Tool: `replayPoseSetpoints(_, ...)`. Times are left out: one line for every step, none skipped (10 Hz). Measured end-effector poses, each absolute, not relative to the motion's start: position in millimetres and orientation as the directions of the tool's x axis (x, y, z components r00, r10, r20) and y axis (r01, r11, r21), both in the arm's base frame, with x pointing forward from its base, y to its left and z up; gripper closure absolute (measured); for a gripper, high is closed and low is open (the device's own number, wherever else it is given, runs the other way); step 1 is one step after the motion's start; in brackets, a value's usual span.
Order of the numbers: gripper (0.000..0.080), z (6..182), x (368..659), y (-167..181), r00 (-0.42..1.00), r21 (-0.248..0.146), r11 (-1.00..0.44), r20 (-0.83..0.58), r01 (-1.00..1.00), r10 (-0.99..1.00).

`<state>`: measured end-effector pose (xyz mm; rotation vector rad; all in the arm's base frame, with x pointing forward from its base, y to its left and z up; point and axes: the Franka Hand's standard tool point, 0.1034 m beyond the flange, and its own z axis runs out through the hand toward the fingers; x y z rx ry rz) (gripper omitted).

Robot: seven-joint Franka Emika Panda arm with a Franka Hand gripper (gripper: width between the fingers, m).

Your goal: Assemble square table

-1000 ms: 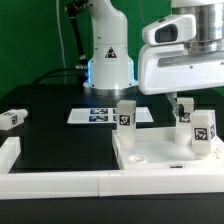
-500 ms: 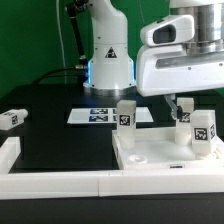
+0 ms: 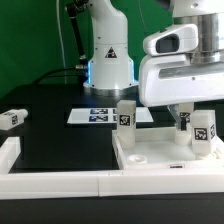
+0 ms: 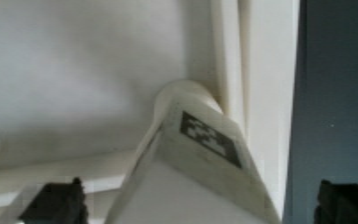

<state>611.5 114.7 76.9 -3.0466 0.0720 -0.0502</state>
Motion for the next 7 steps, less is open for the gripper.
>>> replayPoseSetpoints(0.0239, 76.8, 611.7, 114.5, 0.997, -0.095, -0.993, 0.029, -0.065, -0.068)
replayPoseSetpoints(0.0375, 76.8, 611.8, 114.3, 0.997, -0.095, -0.993, 0.029, -0.065, -0.068)
replayPoseSetpoints(0.0375, 77.2, 612.4, 113.9, 0.994, -0.096, -0.991, 0.029, -0.098, -0.102)
replayPoseSetpoints(0.0513, 76.9, 612.5, 113.3, 0.98, -0.098, -0.976, 0.02, -0.193, -0.196)
replayPoseSetpoints(0.0513, 76.9, 612.6, 112.8, 0.964, -0.099, -0.96, 0.013, -0.262, -0.264)
replayPoseSetpoints(0.0513, 76.9, 612.7, 112.3, 0.946, -0.099, -0.941, 0.007, -0.322, -0.324)
replayPoseSetpoints(0.0513, 75.8, 612.2, 112.4, 0.924, -0.097, -0.92, 0.0, -0.38, -0.381)
